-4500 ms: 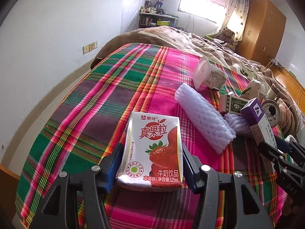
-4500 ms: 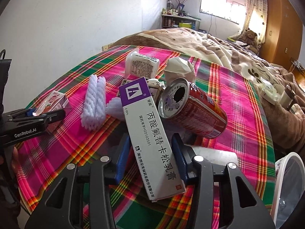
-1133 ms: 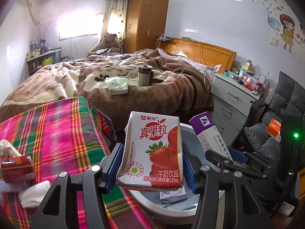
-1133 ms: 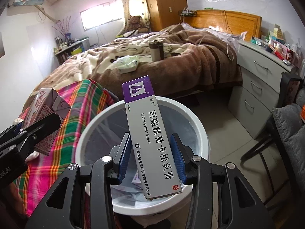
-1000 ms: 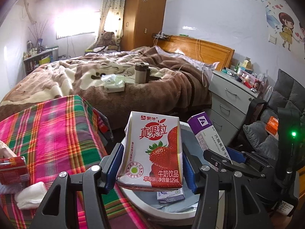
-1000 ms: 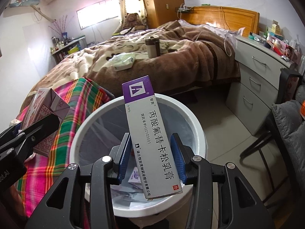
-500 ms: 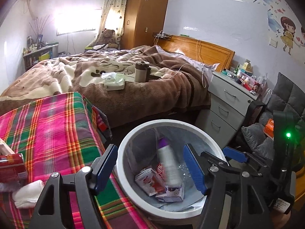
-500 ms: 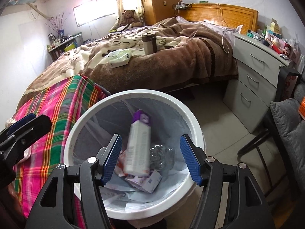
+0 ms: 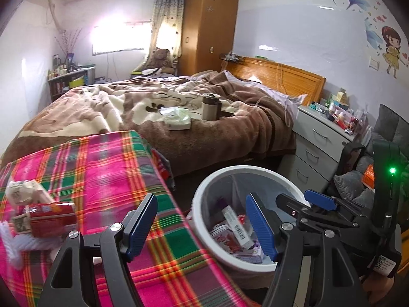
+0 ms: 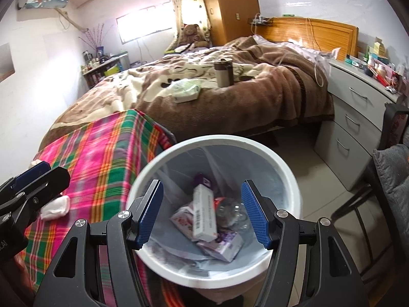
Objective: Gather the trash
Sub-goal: 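Move both open tools back over the items on the blanket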
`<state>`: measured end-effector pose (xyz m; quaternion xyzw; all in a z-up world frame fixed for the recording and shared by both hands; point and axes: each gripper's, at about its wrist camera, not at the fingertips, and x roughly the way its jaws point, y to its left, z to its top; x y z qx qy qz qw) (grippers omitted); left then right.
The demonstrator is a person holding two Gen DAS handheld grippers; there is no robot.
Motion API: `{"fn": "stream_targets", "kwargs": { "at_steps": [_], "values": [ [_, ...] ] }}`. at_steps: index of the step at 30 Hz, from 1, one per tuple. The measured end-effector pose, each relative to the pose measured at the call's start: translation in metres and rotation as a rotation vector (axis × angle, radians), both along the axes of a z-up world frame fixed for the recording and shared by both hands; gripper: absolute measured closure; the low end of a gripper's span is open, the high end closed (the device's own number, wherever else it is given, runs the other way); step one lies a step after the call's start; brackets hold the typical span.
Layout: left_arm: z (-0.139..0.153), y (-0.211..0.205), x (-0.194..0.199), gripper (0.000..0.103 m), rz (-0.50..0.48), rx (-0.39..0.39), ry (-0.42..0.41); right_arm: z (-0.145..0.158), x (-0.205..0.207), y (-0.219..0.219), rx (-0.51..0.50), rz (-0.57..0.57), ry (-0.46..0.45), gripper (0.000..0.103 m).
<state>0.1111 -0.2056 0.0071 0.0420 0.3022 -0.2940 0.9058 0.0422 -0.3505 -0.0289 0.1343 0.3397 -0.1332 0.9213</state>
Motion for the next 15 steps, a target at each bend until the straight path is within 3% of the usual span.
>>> {"fn": "stream_targets", "kwargs": {
  "at_steps": [15],
  "values": [
    [-0.001, 0.111, 0.011, 0.032, 0.206, -0.044, 0.006, 0.001, 0.022, 0.064, 0.022, 0.191, -0.059, 0.038]
  ]
}}
